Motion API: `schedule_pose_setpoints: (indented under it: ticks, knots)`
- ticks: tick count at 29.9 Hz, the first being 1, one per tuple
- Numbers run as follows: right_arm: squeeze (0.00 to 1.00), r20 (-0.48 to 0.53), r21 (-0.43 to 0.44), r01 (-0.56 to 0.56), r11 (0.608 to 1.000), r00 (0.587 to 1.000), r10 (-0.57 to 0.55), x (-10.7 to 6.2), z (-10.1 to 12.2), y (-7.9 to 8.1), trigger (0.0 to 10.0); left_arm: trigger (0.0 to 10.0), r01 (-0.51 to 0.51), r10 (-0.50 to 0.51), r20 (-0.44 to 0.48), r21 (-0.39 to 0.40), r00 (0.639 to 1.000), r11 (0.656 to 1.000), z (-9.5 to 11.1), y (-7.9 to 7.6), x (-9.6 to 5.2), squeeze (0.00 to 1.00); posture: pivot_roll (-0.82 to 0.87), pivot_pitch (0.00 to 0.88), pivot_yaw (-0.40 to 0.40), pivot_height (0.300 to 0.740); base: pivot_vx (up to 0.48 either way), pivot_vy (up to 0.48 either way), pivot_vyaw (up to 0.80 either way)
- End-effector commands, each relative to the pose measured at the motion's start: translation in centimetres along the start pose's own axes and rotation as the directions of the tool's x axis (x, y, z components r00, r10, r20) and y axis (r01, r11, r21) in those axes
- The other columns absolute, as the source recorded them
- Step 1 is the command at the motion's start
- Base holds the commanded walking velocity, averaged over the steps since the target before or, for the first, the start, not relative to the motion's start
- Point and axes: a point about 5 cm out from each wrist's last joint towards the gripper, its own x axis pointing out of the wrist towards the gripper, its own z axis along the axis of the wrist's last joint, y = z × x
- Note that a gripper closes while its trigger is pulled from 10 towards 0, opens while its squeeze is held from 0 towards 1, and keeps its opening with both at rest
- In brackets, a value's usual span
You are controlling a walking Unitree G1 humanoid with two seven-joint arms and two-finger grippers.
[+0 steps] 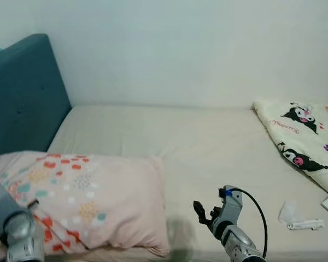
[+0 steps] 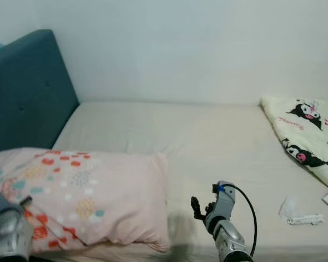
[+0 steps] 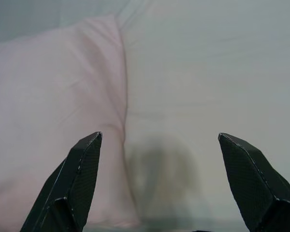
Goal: Clean up the room
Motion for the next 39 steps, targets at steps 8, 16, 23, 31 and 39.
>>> schedule_pose_setpoints:
  ticks: [8, 16, 23, 31, 39]
  knots:
    - [0.00, -0.018, 0.014, 0.011, 1.000, 1.000, -0.011, -0.1, -0.3, -0.1, 10.0, 10.0, 0.447, -0.450, 0.037, 0.069, 0.892, 0.892, 0.8, -8.1, -2.3, 0.00, -0.02, 0.011, -0.021, 0.740, 0.000, 0.000, 0.00]
    - [0.00, -0.188, -0.193, 0.002, 0.981, 0.981, -0.039, -0.6, -1.8, -1.2, 10.0, 10.0, 0.553, -0.561, 0.014, 0.142, 0.828, 0.821, 0.2, -8.9, -3.4, 0.00, -0.02, 0.028, -0.016, 0.740, 0.000, 0.000, 0.00]
    - [0.00, -0.115, -0.224, -0.018, 0.974, 0.993, -0.008, 0.2, 0.7, -0.9, 10.0, 10.0, 0.781, -0.770, 0.135, -0.068, 0.623, 0.621, 3.7, -12.0, -6.3, 0.00, -0.02, 0.024, -0.025, 0.740, 0.000, 0.000, 0.00]
    - [0.00, -0.020, -0.022, -0.069, 0.997, 0.997, 0.069, 1.3, 3.2, 0.8, 10.0, 10.0, 0.976, -0.881, 0.421, -0.091, 0.219, 0.199, 13.7, -16.9, -13.0, 0.00, -0.01, 0.006, -0.033, 0.740, 0.000, 0.000, 0.00]
    - [0.00, -0.067, -0.063, -0.133, 0.989, 0.989, 0.129, 1.3, 2.0, 2.0, 10.0, 10.0, 0.985, -0.839, 0.521, -0.146, 0.160, 0.097, 17.8, -18.0, -14.6, 0.00, -0.02, 0.002, -0.031, 0.740, 0.000, 0.000, 0.00]
